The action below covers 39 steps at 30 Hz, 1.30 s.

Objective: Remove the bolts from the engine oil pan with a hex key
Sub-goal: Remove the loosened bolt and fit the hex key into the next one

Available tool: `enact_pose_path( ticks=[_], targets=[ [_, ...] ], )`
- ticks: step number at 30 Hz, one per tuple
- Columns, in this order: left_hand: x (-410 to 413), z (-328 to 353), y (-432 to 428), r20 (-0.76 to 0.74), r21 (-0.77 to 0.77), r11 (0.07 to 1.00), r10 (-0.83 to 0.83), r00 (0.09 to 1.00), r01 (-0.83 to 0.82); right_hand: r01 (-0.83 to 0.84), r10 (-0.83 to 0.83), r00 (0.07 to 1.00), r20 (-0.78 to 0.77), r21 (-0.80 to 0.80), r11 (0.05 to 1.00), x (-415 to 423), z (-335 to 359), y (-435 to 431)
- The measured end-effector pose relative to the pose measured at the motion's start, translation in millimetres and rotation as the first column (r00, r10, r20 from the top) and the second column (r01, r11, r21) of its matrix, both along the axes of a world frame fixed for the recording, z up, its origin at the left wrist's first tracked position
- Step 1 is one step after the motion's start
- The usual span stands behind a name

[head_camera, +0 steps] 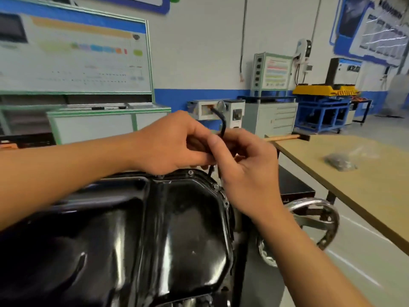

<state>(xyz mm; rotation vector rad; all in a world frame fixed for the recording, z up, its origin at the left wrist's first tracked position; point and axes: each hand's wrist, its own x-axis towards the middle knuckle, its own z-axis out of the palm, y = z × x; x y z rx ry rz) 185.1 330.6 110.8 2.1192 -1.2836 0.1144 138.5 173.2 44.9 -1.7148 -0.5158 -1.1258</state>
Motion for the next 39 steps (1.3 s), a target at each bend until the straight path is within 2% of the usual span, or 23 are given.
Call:
enact_pose_path(
  ticks=[4,7,9,21,28,33,36,39],
  targets=[
    [20,-6,25,0.029,0.012,0.999,0.039,0.999,-0.040,-0.049,0.051,0.998,0.030,-0.070,0.996,23,-1,15],
    [31,-16,29,-0.025,-0.015,0.999,0.041,0.999,-0.041,-0.028,0.032,0.999,0.024,-0.149,0.988,34,-3,12],
    [37,-21,28,0.000,-0.006,0.999,0.049,0.999,-0.049,-0.016,0.017,1.000,0.003,-0.182,0.983,38,-6,11],
    [36,-22,21,0.060,-0.071,0.997,0.011,0.998,-0.007,0.041,-0.025,0.998,0.061,-0.262,0.964,37,1,2],
    [39,-24,24,0.092,-0.027,1.000,0.004,0.996,-0.001,-0.017,0.029,0.999,0.032,-0.308,0.951,45,-4,4],
    [35,-26,21,-0.017,-0.015,0.999,-0.041,0.999,0.041,-0.125,0.116,0.992,-0.047,-0.377,0.918,47,-4,-4],
    [35,-27,20,-0.077,-0.032,0.999,-0.020,0.997,0.018,-0.125,0.124,0.992,-0.025,-0.376,0.918,48,-4,-4],
    [34,-28,18,-0.054,-0.059,0.998,-0.006,0.999,0.003,-0.123,0.139,0.990,0.033,-0.298,0.946,50,-6,-2]
  ],
)
